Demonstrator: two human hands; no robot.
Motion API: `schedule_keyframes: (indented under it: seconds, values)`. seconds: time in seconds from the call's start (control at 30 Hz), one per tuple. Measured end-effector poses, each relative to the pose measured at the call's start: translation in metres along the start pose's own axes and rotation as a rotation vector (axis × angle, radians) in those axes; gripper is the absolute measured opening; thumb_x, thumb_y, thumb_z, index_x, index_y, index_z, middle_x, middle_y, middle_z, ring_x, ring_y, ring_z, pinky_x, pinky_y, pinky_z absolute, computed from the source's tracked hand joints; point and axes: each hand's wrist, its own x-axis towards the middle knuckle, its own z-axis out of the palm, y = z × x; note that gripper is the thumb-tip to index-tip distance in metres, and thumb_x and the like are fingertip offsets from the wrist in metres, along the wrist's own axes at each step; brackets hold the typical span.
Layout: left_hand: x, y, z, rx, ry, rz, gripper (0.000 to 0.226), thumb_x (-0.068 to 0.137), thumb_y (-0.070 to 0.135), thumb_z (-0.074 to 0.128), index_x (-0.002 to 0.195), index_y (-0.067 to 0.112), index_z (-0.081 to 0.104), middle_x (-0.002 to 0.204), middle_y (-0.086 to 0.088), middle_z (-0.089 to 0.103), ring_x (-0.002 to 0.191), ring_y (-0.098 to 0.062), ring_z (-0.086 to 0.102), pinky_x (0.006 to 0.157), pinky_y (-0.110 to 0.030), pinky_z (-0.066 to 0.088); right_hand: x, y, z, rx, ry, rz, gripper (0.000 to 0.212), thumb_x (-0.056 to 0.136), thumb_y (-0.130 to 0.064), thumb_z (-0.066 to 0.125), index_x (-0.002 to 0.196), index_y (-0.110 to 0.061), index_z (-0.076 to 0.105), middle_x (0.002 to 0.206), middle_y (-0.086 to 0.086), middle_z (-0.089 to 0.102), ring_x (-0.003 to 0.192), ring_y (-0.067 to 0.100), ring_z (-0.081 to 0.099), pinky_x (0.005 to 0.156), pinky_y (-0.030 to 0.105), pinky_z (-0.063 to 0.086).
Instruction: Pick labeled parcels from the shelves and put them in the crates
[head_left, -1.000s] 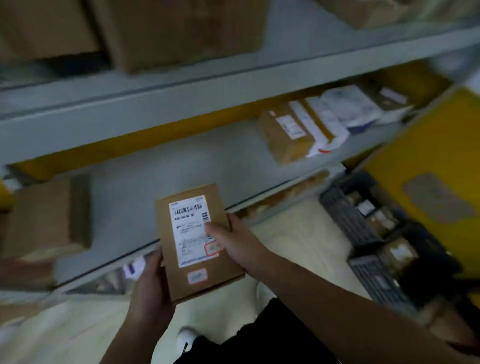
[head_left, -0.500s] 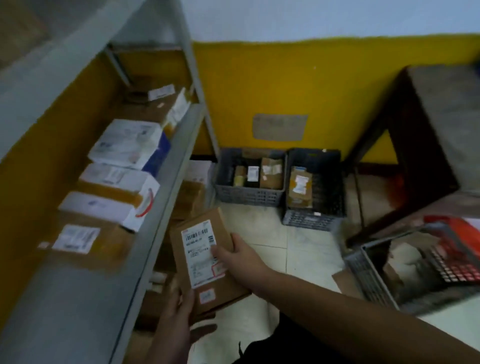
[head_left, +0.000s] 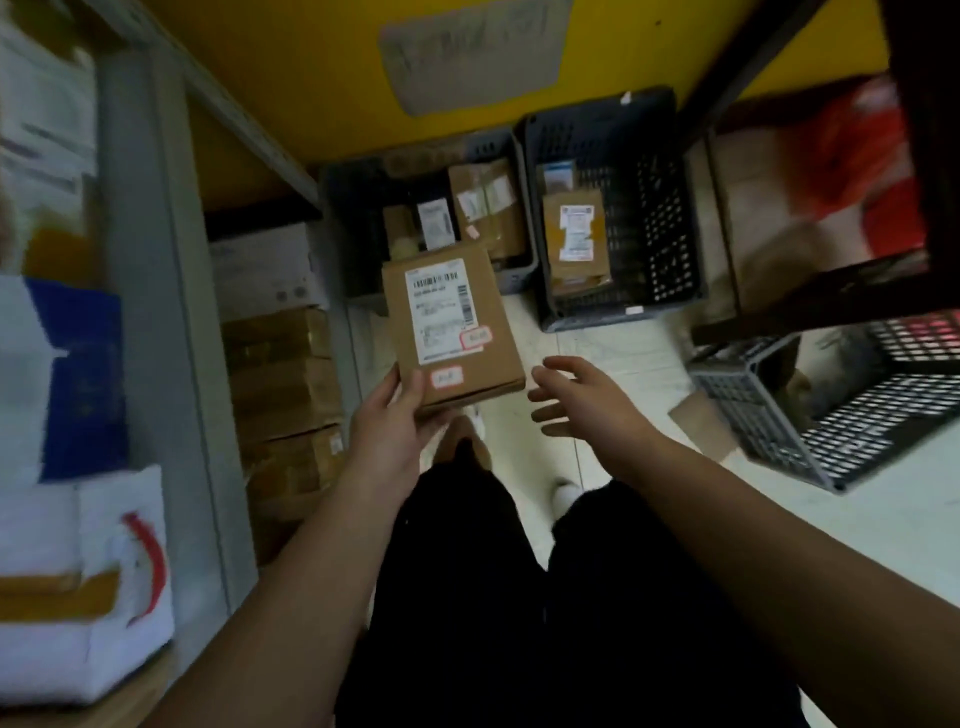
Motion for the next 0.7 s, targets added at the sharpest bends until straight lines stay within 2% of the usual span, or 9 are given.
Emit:
schedule_keyframes:
  seconds: [0.17, 0.27, 0.33, 0.4, 0.43, 0.5, 0.57, 0.63, 0.7]
  values:
    - [0.218, 0.047, 0.07, 0.09, -0.021, 0.008, 0.035, 0.108, 0.014, 0.06, 0.143, 0.021, 0.064, 0.127, -0.005, 0.076, 0.104, -0.02, 0.076, 0.072, -0.034, 0.066, 0.196, -0.033, 0.032, 0.148, 0.078, 0.011, 0.042, 0.103, -0.034, 0.064, 0.143, -0.029, 0.051, 0.122, 0.006, 0.067, 0.101, 0.026, 0.076, 0.089, 0.037, 0.063]
    - [0.333, 0.056, 0.127, 0.11, 0.001, 0.009, 0.04, 0.108, 0.011, 0.06, 0.147, 0.019, 0.06, 0.133, -0.005, 0.072, 0.117, -0.025, 0.072, 0.077, -0.033, 0.065, 0.331, -0.049, 0.048, 0.175, 0.1, -0.048, 0.045, 0.106, -0.023, 0.059, 0.15, -0.018, 0.048, 0.119, -0.004, 0.062, 0.098, 0.012, 0.071, 0.084, 0.03, 0.062]
    - [0.4, 0.054, 0.164, 0.112, -0.003, 0.006, 0.037, 0.108, 0.012, 0.06, 0.145, 0.017, 0.058, 0.134, -0.007, 0.069, 0.125, -0.03, 0.068, 0.079, -0.033, 0.063, 0.413, -0.051, 0.049, 0.209, 0.119, -0.08, 0.046, 0.107, -0.015, 0.054, 0.153, -0.013, 0.046, 0.124, 0.007, 0.06, 0.105, 0.019, 0.062, 0.09, 0.037, 0.057]
    - [0.463, 0.048, 0.195, 0.123, -0.018, 0.015, 0.039, 0.108, 0.012, 0.061, 0.146, 0.019, 0.056, 0.139, -0.01, 0.066, 0.126, -0.033, 0.067, 0.078, -0.034, 0.063, 0.482, -0.055, 0.046, 0.203, 0.123, -0.09, 0.046, 0.107, -0.017, 0.052, 0.152, -0.009, 0.05, 0.137, 0.019, 0.062, 0.111, 0.019, 0.056, 0.084, 0.033, 0.051]
    - [0.488, 0.044, 0.21, 0.122, -0.04, 0.022, 0.041, 0.107, 0.011, 0.062, 0.146, 0.02, 0.055, 0.139, -0.01, 0.066, 0.124, -0.032, 0.068, 0.076, -0.032, 0.063, 0.51, -0.054, 0.044, 0.188, 0.127, -0.09, 0.046, 0.104, -0.021, 0.053, 0.148, -0.011, 0.055, 0.136, 0.018, 0.064, 0.115, 0.019, 0.059, 0.083, 0.03, 0.052]
    - [0.528, 0.032, 0.234, 0.133, -0.085, 0.032, 0.038, 0.106, 0.01, 0.063, 0.141, 0.025, 0.056, 0.125, -0.004, 0.07, 0.108, -0.024, 0.073, 0.068, -0.027, 0.064, 0.55, -0.05, 0.04, 0.174, 0.166, -0.093, 0.052, 0.089, -0.035, 0.058, 0.139, -0.021, 0.065, 0.125, 0.007, 0.072, 0.115, 0.025, 0.069, 0.09, 0.037, 0.059]
    - [0.557, 0.02, 0.25, 0.185, -0.092, 0.058, 0.03, 0.107, 0.012, 0.063, 0.133, 0.027, 0.06, 0.113, 0.002, 0.073, 0.096, -0.019, 0.074, 0.07, -0.031, 0.067, 0.577, -0.042, 0.034, 0.171, 0.174, -0.121, 0.06, 0.081, -0.041, 0.059, 0.14, -0.029, 0.064, 0.124, 0.0, 0.074, 0.113, 0.024, 0.072, 0.098, 0.046, 0.06]
    - [0.576, 0.015, 0.259, 0.277, -0.076, 0.126, 0.029, 0.107, 0.017, 0.062, 0.135, 0.025, 0.067, 0.121, -0.001, 0.075, 0.104, -0.026, 0.075, 0.083, -0.043, 0.068, 0.589, -0.04, 0.025, 0.16, 0.156, -0.154, 0.055, 0.085, -0.038, 0.061, 0.14, -0.03, 0.064, 0.122, -0.005, 0.075, 0.11, 0.018, 0.074, 0.096, 0.042, 0.061]
    - [0.588, 0.015, 0.261, 0.458, -0.029, 0.23, 0.032, 0.104, 0.026, 0.066, 0.135, 0.029, 0.07, 0.13, -0.002, 0.073, 0.115, -0.028, 0.072, 0.098, -0.045, 0.063, 0.595, -0.041, 0.017, 0.187, 0.142, -0.155, 0.047, 0.094, -0.029, 0.062, 0.14, -0.024, 0.065, 0.12, -0.005, 0.076, 0.106, 0.012, 0.075, 0.091, 0.033, 0.063]
